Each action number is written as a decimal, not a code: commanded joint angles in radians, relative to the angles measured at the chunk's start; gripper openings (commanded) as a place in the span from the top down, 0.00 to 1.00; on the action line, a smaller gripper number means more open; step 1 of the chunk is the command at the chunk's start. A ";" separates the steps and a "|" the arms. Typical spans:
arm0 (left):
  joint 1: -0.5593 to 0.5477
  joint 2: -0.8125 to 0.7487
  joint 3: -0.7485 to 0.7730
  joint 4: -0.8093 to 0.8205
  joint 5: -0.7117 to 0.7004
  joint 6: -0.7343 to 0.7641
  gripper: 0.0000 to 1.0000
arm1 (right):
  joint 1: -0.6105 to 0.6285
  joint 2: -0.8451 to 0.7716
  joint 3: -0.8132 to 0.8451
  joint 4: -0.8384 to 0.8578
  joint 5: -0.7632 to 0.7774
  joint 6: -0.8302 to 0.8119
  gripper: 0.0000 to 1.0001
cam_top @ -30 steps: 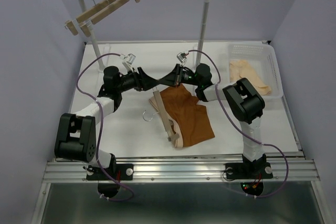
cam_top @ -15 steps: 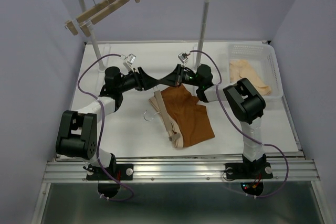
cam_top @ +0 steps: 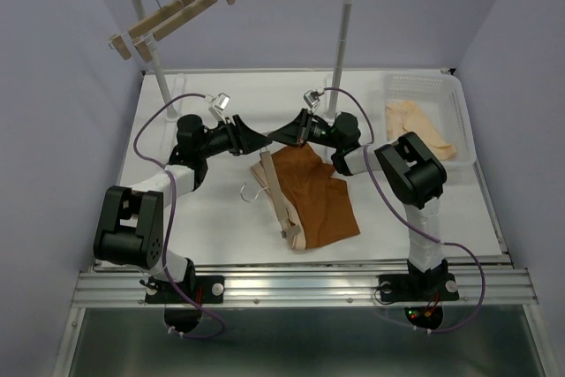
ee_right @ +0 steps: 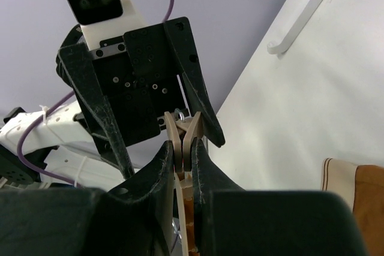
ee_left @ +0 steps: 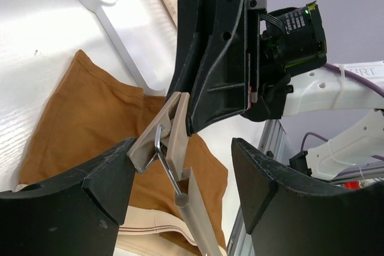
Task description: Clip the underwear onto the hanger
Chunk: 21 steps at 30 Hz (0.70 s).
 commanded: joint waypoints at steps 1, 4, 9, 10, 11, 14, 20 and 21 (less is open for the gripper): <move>-0.010 -0.047 -0.013 0.091 0.058 -0.024 0.23 | -0.014 -0.004 0.017 0.153 0.034 0.045 0.99; -0.012 -0.044 -0.008 0.100 0.063 -0.034 0.23 | -0.014 -0.010 0.008 0.159 0.039 0.039 0.99; -0.010 -0.051 -0.008 0.151 0.063 -0.064 0.28 | -0.014 -0.009 0.005 0.148 0.037 0.037 0.99; -0.010 -0.053 -0.008 0.156 0.061 -0.067 0.28 | -0.014 -0.007 0.005 0.153 0.034 0.042 0.99; -0.012 -0.051 -0.006 0.162 0.063 -0.075 0.28 | -0.014 -0.004 0.002 0.161 0.032 0.052 0.99; -0.012 -0.044 -0.003 0.176 0.064 -0.083 0.32 | -0.014 0.007 0.000 0.197 0.025 0.075 0.99; -0.012 -0.044 -0.029 0.251 0.068 -0.115 0.49 | -0.014 0.005 -0.005 0.179 0.005 0.071 0.99; -0.012 -0.044 -0.039 0.281 0.067 -0.130 0.51 | -0.014 0.004 -0.008 0.181 0.005 0.069 0.99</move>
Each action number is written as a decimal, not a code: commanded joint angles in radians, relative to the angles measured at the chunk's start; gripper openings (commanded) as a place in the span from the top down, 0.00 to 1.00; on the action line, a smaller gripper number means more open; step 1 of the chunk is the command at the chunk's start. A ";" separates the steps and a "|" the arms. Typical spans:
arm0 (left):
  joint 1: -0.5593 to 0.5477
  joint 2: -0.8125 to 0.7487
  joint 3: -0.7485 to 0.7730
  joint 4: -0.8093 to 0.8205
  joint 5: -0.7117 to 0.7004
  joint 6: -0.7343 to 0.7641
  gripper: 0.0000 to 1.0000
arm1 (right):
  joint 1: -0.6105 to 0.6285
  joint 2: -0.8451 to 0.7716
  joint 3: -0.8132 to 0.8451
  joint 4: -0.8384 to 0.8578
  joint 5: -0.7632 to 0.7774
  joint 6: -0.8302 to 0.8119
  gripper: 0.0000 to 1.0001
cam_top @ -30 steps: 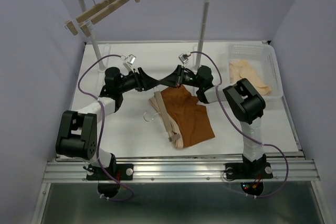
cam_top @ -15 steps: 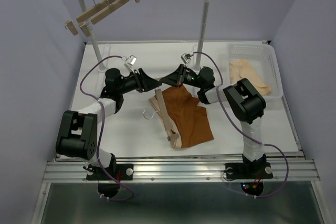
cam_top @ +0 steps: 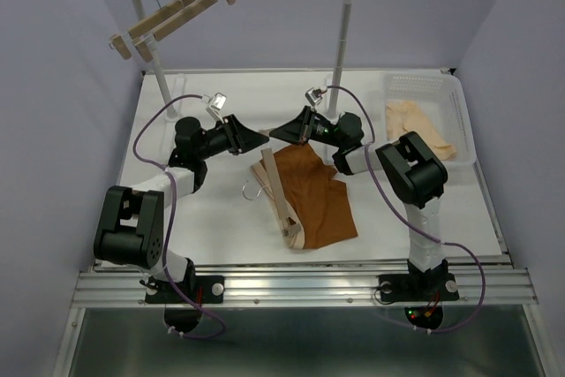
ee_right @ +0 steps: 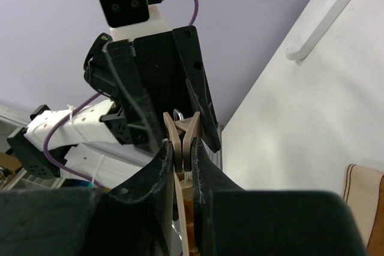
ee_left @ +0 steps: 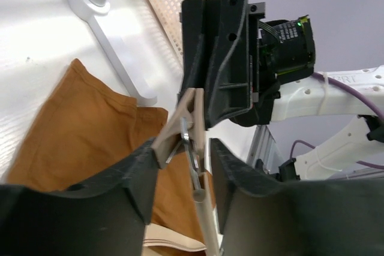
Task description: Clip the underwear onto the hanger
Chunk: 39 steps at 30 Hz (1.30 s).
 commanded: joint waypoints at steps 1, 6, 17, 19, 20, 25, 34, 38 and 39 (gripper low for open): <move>-0.010 -0.043 -0.019 0.190 0.062 -0.048 0.55 | -0.005 0.005 -0.008 0.105 0.003 -0.004 0.99; -0.011 -0.025 -0.025 0.234 0.068 -0.079 0.67 | -0.005 0.007 -0.013 0.094 -0.010 -0.007 0.99; -0.011 -0.008 -0.019 0.313 0.096 -0.134 0.47 | -0.005 0.001 -0.016 0.054 -0.028 -0.036 0.99; -0.011 -0.008 -0.013 0.311 0.096 -0.135 0.45 | -0.005 0.001 -0.016 0.059 -0.031 -0.035 0.99; -0.010 -0.005 -0.008 0.307 0.094 -0.135 0.44 | -0.005 0.002 -0.016 0.063 -0.036 -0.030 0.99; -0.011 0.000 -0.002 0.300 0.097 -0.137 0.44 | -0.005 0.007 -0.011 0.080 -0.045 -0.023 0.99; -0.011 0.023 0.016 0.283 0.086 -0.135 0.50 | 0.004 0.010 -0.019 0.166 -0.074 0.029 0.99; -0.011 0.018 0.018 0.294 0.085 -0.141 0.57 | 0.004 0.033 -0.020 0.242 -0.080 0.089 0.99; -0.010 0.017 0.018 0.296 0.086 -0.143 0.59 | 0.004 0.042 -0.022 0.252 -0.076 0.100 0.99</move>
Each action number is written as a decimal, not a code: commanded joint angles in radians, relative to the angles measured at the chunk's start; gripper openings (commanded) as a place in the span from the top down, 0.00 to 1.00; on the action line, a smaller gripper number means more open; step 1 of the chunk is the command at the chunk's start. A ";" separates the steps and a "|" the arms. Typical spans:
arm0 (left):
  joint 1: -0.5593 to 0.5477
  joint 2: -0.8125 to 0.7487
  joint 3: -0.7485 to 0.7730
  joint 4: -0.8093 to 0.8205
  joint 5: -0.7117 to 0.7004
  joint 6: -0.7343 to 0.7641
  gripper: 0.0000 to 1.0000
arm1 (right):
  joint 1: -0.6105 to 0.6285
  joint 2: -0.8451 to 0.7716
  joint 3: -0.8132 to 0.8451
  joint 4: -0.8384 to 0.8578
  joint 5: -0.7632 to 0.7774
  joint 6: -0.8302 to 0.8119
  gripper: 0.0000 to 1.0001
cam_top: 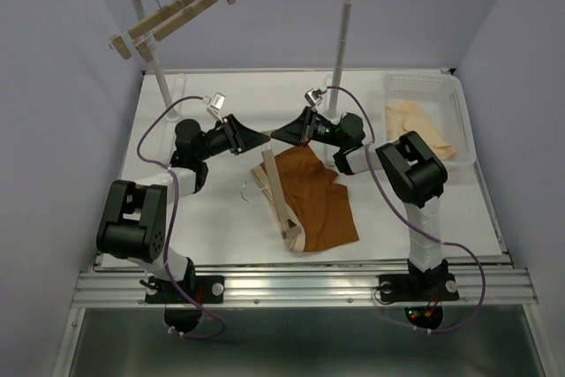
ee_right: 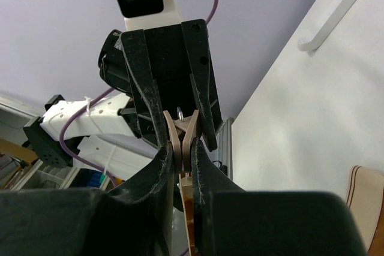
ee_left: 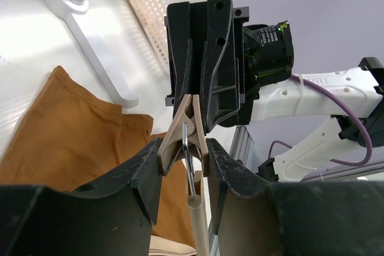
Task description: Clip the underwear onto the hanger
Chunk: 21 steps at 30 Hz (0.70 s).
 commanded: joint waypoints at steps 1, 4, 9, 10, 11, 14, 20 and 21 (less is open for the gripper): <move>-0.015 -0.028 0.045 0.140 0.055 -0.013 0.61 | 0.011 0.040 -0.019 0.217 -0.022 0.056 0.99; -0.017 -0.032 0.039 0.148 0.060 -0.021 0.64 | 0.011 0.035 -0.015 0.183 -0.027 0.036 0.98; -0.015 -0.051 0.021 0.149 0.055 -0.016 0.86 | 0.011 -0.049 -0.051 -0.085 0.039 -0.158 0.28; -0.017 -0.052 0.016 0.146 0.055 -0.016 0.89 | 0.011 -0.070 -0.057 -0.142 0.057 -0.198 0.09; -0.017 -0.055 0.015 0.143 0.052 -0.013 0.90 | 0.011 -0.093 -0.065 -0.189 0.082 -0.262 0.03; -0.017 -0.057 -0.002 0.120 0.039 -0.004 1.00 | -0.027 -0.182 -0.100 -0.289 0.149 -0.297 0.00; -0.017 -0.063 -0.007 0.042 -0.017 0.022 1.00 | -0.077 -0.222 -0.114 -0.248 0.084 -0.264 0.00; -0.017 -0.066 -0.010 0.039 -0.029 0.027 1.00 | -0.077 -0.233 -0.114 -0.237 0.071 -0.266 0.00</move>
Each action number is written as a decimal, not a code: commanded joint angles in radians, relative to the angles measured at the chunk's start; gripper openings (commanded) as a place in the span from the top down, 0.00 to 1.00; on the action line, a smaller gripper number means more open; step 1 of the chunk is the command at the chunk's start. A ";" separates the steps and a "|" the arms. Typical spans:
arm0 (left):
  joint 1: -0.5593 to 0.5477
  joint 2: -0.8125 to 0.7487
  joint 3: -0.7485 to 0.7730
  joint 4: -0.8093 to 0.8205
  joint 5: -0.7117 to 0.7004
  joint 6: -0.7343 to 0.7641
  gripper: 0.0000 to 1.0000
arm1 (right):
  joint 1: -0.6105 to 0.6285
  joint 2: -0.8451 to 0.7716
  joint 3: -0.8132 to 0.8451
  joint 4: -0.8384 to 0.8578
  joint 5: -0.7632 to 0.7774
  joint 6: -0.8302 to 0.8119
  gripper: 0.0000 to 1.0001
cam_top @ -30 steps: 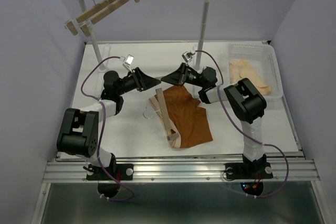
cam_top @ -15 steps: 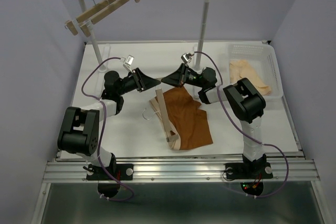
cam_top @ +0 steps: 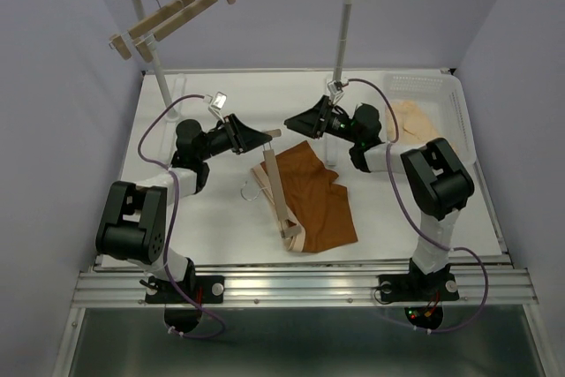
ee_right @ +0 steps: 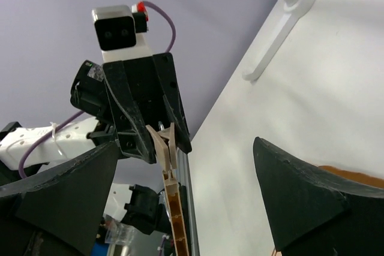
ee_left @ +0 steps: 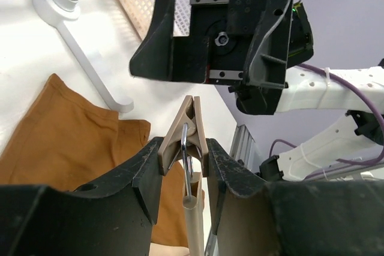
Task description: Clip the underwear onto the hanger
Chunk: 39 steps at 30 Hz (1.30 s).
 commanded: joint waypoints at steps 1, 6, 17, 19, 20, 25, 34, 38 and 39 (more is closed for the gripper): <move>-0.002 -0.065 -0.011 -0.002 -0.050 0.030 1.00 | -0.022 -0.045 -0.017 0.012 -0.033 -0.033 0.00; -0.002 -0.068 0.013 -0.095 -0.101 0.036 1.00 | -0.022 -0.138 -0.016 -0.218 0.033 -0.208 0.00; -0.003 -0.037 -0.007 -0.006 -0.035 -0.025 1.00 | 0.033 -0.154 0.072 -0.471 0.036 -0.424 0.16; -0.003 -0.029 -0.005 0.014 -0.026 -0.033 1.00 | 0.044 -0.142 0.077 -0.462 0.021 -0.419 0.20; -0.003 -0.025 -0.005 0.040 -0.018 -0.038 1.00 | 0.053 -0.138 0.092 -0.460 0.016 -0.418 0.22; -0.005 0.014 0.019 0.037 -0.014 -0.050 1.00 | 0.073 -0.141 0.091 -0.446 -0.053 -0.427 0.30; -0.006 0.063 0.061 0.054 -0.011 -0.078 1.00 | 0.095 -0.238 -0.126 -0.457 -0.059 -0.498 0.22; -0.005 0.043 0.055 0.055 -0.018 -0.078 1.00 | 0.168 -0.218 -0.126 -0.446 -0.053 -0.505 0.22; -0.006 0.037 0.052 0.054 -0.021 -0.078 1.00 | 0.182 -0.214 -0.123 -0.443 -0.050 -0.510 0.23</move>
